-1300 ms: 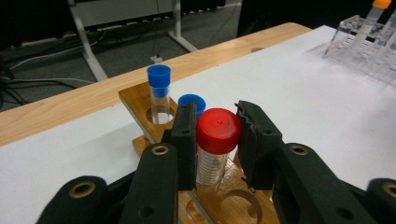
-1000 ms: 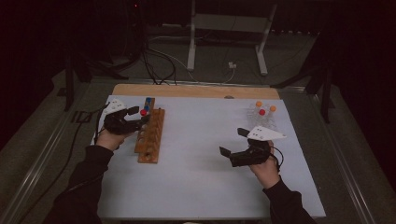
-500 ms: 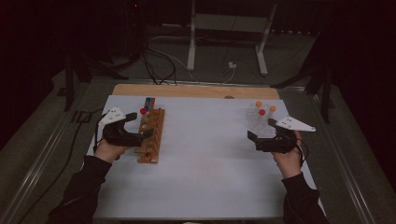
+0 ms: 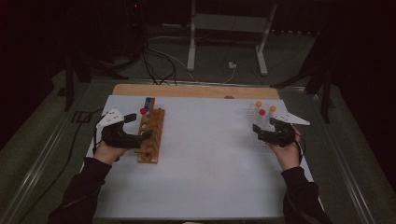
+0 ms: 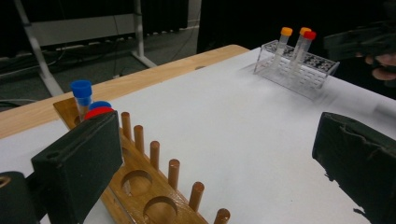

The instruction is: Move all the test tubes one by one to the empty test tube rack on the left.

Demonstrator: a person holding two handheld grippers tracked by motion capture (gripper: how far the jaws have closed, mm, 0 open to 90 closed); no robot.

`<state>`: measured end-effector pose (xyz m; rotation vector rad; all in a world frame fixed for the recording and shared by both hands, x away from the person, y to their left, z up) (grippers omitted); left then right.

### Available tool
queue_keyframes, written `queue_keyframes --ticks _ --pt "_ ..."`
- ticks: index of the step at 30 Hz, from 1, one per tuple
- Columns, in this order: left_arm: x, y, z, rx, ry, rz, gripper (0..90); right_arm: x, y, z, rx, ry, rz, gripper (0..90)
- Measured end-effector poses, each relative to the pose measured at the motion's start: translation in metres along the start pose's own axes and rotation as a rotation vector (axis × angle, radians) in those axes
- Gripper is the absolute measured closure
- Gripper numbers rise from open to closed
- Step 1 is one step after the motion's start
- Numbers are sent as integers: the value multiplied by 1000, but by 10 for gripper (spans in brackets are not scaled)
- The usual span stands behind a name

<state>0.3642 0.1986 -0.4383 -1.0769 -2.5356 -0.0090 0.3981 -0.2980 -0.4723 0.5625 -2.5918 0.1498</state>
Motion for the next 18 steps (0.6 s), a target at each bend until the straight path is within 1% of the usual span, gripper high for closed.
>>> queue_keyframes --ticks 1,2,4,5,7,9,13,14,18 --pt "0 0 0 0 0 1 25 -2 -2 0 2 3 2 282" --pt "0 0 0 2 0 3 25 -3 -3 0 2 6 15 304" --pt "-1 0 0 2 0 1 25 -6 -5 -1 0 14 22 411" --pt "-1 -1 0 2 -1 4 25 -8 -6 -1 1 20 38 422" --pt "-1 -1 0 2 0 3 25 -11 -9 -2 -5 31 54 484" --pt "-1 -1 1 -1 1 1 25 -14 -11 -2 -6 38 70 509" --pt "-1 -1 1 -1 3 3 25 -21 -13 -1 -4 58 74 570" --pt "-1 -1 1 -2 3 2 25 -23 -13 -1 6 67 75 587" --pt "0 -1 1 -2 2 -1 25 -28 -14 -2 16 83 85 617"
Point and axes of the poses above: each handheld gripper's, and its own axes: x roughly backward along the jaws, z roughly out of its underside, y roughly to its left, the point moved 3 cm from there along -x, roughly forward along the jaws, and after that the axes turned 3 degrees about x, right-handed, at the moved point
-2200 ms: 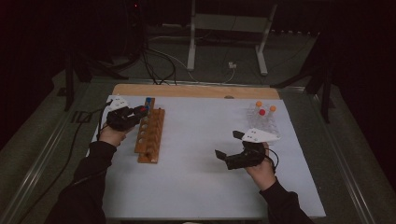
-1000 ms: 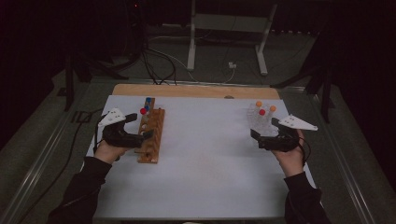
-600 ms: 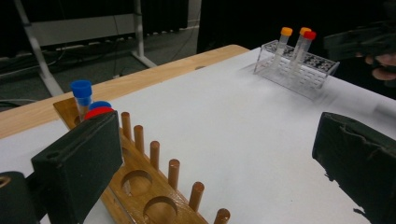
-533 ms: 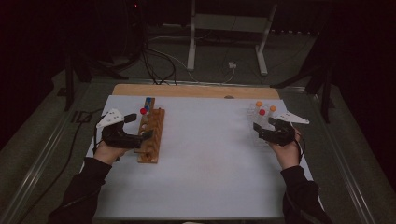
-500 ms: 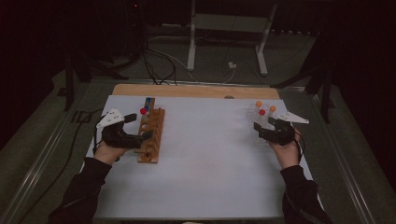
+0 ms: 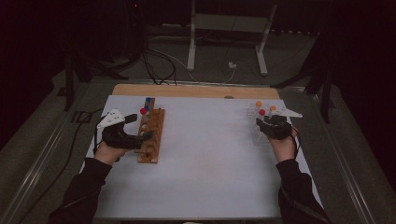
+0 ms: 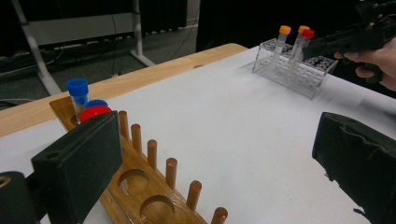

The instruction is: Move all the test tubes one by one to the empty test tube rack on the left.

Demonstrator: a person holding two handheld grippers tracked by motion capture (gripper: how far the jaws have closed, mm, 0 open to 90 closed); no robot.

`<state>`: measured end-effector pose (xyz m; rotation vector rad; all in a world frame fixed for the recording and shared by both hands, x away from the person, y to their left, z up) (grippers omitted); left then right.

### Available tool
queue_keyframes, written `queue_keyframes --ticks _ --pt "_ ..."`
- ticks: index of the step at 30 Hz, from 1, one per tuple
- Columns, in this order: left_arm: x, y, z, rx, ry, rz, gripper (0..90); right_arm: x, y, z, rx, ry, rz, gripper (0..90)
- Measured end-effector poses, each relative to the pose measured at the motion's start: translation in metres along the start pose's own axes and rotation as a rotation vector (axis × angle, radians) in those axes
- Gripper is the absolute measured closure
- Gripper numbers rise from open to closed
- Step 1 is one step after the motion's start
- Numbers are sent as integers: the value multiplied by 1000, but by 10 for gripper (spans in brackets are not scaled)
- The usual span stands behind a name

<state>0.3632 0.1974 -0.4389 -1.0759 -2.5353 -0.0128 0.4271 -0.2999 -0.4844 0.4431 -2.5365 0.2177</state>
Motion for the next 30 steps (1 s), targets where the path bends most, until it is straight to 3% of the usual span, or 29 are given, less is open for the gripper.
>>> queue_keyframes --ticks 8,16,30 --pt "0 0 0 2 0 -1 25 -4 -1 -5 -20 -8 2 714" --pt "-1 0 1 3 4 3 25 -5 2 -6 8 -14 13 746" --pt "-2 -2 1 -1 12 17 25 25 5 -26 44 -111 32 748"
Point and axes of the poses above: each handheld gripper's, and its own axes: x roughly backward along the jaws, z roughly out of its underside, y roughly to its left, the point moved 3 cm from there along -x, roughly forward along the jaws, and after that the axes turned 3 degrees about x, right-handed, at the moved point
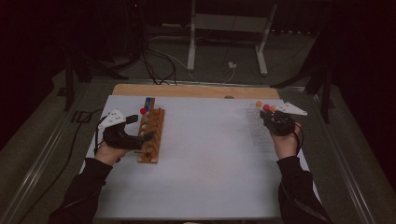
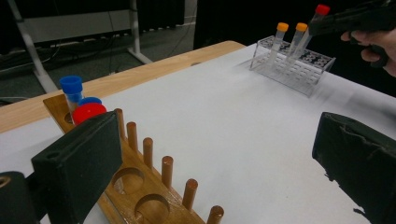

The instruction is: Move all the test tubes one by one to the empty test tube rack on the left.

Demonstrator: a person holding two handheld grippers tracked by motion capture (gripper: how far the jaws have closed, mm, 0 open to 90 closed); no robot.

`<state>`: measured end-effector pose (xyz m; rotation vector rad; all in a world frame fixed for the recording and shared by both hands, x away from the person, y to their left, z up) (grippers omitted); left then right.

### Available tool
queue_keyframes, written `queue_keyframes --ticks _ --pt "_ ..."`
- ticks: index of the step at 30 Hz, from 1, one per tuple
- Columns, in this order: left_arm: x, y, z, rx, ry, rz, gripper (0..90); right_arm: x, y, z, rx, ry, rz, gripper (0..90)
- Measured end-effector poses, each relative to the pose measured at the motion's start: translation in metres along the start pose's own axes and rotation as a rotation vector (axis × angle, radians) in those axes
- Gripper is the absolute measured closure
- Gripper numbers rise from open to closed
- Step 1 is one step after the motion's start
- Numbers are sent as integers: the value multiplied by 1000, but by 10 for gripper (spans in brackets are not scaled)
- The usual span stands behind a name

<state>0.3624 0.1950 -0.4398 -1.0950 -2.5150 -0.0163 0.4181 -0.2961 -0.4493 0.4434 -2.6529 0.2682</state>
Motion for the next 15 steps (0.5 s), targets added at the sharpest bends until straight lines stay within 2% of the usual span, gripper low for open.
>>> queue_keyframes --ticks 5,9,15 --pt "0 -2 -1 0 5 11 25 13 1 -9 5 -36 -3 748" --pt "-1 -5 -2 -4 7 20 25 22 6 -14 15 -60 -26 747" --pt "-2 -10 -2 -17 17 37 25 27 25 -17 35 -59 -100 747"
Point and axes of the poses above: each handheld gripper's, and its own axes: x roughly backward along the jaws, z roughly out of its underside, y roughly to its left, the point moved 3 cm from there along -x, roughly forward along the jaws, and after that the axes turned 3 degrees about x, right-handed, at the moved point
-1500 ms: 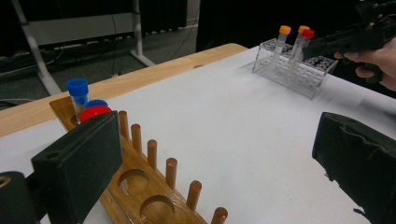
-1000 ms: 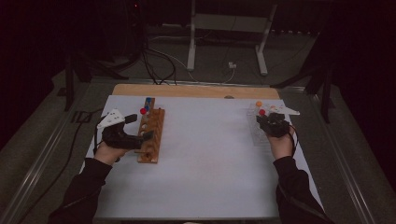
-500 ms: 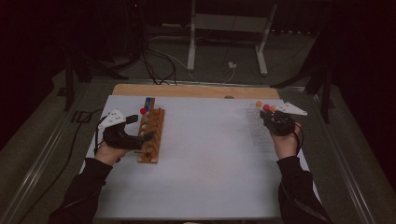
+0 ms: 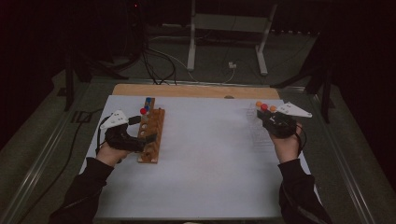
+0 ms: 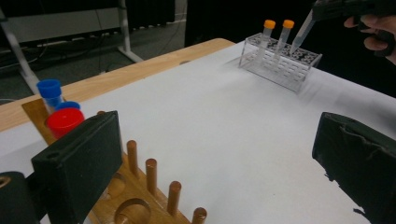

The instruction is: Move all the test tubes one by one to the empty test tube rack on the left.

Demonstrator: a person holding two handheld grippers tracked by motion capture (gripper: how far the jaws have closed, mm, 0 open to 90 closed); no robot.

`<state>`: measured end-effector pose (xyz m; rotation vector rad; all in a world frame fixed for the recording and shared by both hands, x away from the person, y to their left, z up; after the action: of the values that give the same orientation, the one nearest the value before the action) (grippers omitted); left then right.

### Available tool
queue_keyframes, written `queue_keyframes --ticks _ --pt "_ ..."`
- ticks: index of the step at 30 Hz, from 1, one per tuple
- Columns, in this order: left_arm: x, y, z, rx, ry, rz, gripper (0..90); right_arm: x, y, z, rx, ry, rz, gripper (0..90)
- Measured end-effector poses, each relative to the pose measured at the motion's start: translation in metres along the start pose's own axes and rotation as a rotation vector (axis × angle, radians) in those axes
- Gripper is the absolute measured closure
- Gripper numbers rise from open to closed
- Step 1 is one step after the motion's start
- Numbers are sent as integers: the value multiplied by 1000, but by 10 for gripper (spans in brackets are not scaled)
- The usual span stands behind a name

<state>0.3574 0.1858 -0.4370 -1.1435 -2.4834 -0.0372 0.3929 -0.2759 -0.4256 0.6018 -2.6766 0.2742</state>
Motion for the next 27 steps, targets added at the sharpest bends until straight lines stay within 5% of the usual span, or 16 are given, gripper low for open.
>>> queue_keyframes --ticks 14,27 --pt "-9 -18 -4 -21 23 67 25 -8 55 5 82 41 -157 748" --pt "-37 -49 -15 -53 41 186 27 -6 99 10 120 52 -292 748"
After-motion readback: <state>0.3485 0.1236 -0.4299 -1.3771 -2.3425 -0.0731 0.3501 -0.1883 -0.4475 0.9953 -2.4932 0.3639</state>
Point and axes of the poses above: each handheld gripper's, and its own axes: x roughly backward along the jaws, z roughly out of its underside, y roughly to its left, the point moved 3 cm from there along -x, roughly forward along the jaws, and after that the axes turned 3 degrees about x, right-handed, at the moved point
